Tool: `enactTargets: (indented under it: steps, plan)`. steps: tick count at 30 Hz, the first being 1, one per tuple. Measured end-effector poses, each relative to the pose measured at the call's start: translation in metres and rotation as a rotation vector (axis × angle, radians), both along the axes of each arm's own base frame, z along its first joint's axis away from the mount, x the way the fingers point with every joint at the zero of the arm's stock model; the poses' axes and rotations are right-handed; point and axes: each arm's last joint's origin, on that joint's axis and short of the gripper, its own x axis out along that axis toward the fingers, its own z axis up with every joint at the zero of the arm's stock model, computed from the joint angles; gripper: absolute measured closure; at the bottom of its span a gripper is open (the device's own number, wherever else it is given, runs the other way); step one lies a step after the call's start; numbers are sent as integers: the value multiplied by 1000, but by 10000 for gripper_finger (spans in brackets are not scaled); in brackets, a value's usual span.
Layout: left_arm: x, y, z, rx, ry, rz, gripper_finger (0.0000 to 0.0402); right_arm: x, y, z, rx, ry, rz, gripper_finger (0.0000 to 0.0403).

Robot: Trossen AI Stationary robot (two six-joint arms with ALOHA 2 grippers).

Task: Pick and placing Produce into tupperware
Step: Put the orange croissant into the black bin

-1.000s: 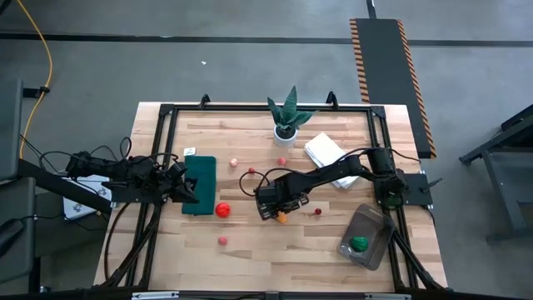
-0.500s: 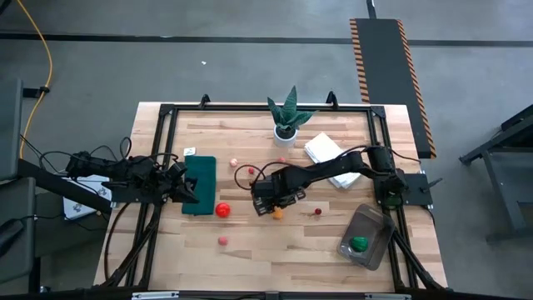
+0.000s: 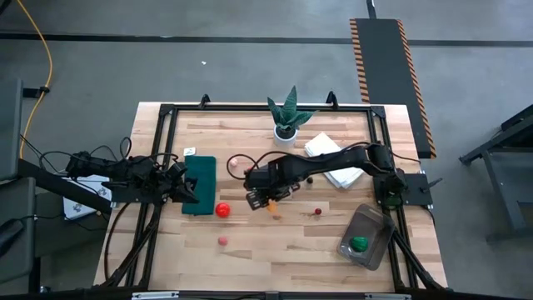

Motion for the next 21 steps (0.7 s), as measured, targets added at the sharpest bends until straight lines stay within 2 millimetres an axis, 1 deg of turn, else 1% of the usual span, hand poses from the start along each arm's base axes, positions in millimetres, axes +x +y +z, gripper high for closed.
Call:
enactTargets:
  steps: [4, 12, 18, 21]
  plan:
    - [0, 0, 0, 1, 0, 0, 401, 1, 0, 15, -7, -25, 8, 199]
    - [0, 0, 0, 2, -1, -1, 401, -4, -1, 40, -33, -6, 23, 199]
    - [0, 0, 0, 2, -1, -1, 401, -10, -2, 52, -36, 22, 24, 199]
    - [0, 0, 0, 2, -1, -1, 401, -13, -2, 55, -39, 42, 24, 199]
